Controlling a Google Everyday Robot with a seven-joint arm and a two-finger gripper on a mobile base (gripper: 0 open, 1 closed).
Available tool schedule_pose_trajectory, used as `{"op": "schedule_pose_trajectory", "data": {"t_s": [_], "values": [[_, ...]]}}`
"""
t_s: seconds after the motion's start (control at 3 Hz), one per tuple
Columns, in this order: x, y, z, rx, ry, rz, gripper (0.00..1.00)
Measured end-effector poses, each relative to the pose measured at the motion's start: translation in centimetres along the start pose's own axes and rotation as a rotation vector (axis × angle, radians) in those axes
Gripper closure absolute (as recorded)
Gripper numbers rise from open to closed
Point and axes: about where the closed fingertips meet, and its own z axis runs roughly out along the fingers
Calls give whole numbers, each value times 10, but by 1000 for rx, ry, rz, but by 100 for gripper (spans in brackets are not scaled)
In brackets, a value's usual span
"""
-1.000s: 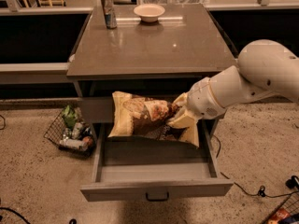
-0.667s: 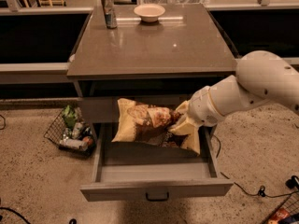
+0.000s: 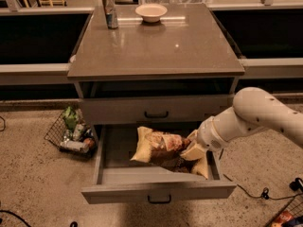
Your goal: Place brown chip bag into middle drawer
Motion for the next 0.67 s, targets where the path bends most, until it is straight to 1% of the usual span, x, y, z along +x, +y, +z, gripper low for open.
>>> {"op": "schedule_pose_trajectory", "data": {"t_s": [0.33,0.67], "values": [[51,-17,22,-19,37,98,100],[90,-44,34,-1,67,172,100]]}}
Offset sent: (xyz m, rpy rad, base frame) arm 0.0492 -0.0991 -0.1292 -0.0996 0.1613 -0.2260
